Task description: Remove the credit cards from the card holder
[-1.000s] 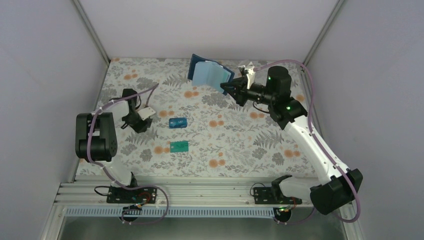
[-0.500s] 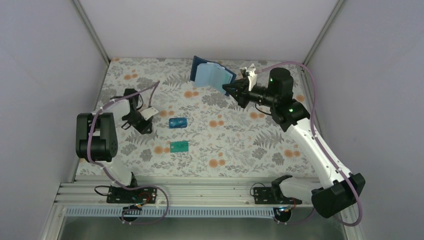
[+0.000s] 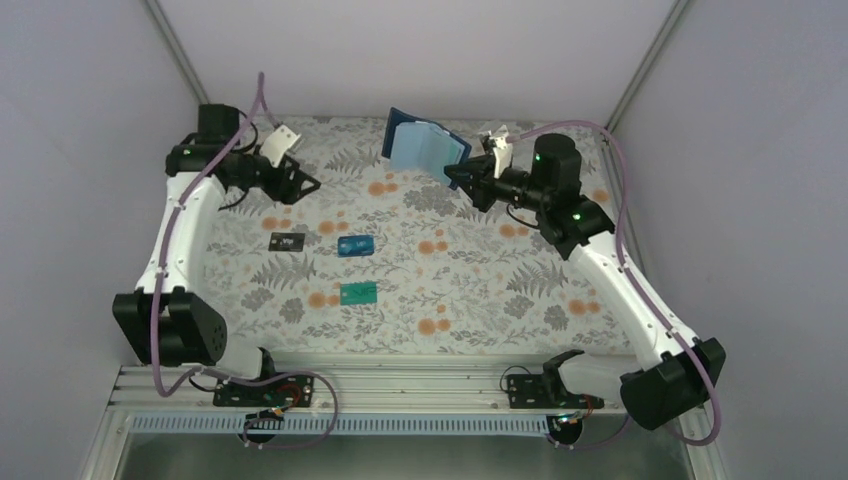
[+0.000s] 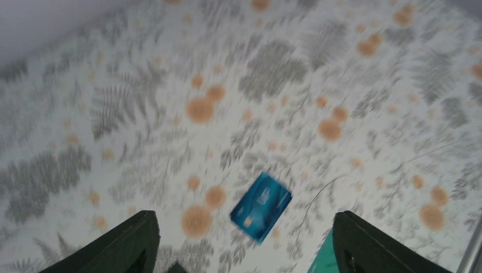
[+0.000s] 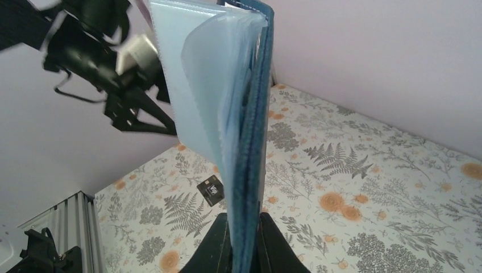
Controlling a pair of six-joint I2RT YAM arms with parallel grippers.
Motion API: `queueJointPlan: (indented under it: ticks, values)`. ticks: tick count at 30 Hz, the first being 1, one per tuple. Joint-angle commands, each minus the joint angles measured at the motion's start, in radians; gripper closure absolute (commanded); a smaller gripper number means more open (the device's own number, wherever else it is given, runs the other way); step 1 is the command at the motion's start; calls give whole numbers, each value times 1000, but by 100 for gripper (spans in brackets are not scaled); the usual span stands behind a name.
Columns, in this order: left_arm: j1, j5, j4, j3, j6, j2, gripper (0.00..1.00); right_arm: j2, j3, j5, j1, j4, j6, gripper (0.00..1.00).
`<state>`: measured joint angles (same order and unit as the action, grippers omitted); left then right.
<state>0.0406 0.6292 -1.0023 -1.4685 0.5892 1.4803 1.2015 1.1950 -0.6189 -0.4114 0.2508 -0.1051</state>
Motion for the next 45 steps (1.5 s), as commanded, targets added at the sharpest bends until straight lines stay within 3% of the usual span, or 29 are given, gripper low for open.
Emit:
queueJointPlan:
  ticks: [1,3,6,9,19,25,36,40,42,45]
  values:
    - [-5,230,-83,-129,-54,-63,17,18,29,-63,4,-33,-15,94]
    - [-5,339,-66,-156,-89,-91,1,33,39,-128,1,-42,-30,94]
    - [-21,521,70,-104,-227,-136,0,46,49,-205,-18,-55,-30,94]
    - [-59,608,181,-30,-340,-160,0,51,38,-259,-54,-92,-27,93]
    - [-167,561,183,24,-292,-177,0,109,117,-260,-164,-18,58,92]
    - [-170,650,88,-33,-174,-218,0,122,187,-191,-175,55,74,93]
    - [-186,632,143,7,-220,-241,0,132,177,-225,-188,40,59,92]
    - [-195,557,178,-1,-266,-219,0,150,185,-259,-206,27,73,92]
    - [-197,506,178,-12,-271,-208,12,159,190,-270,-212,39,89,92]
    - [-199,402,171,-25,-261,-210,54,153,188,-318,-213,58,126,91]
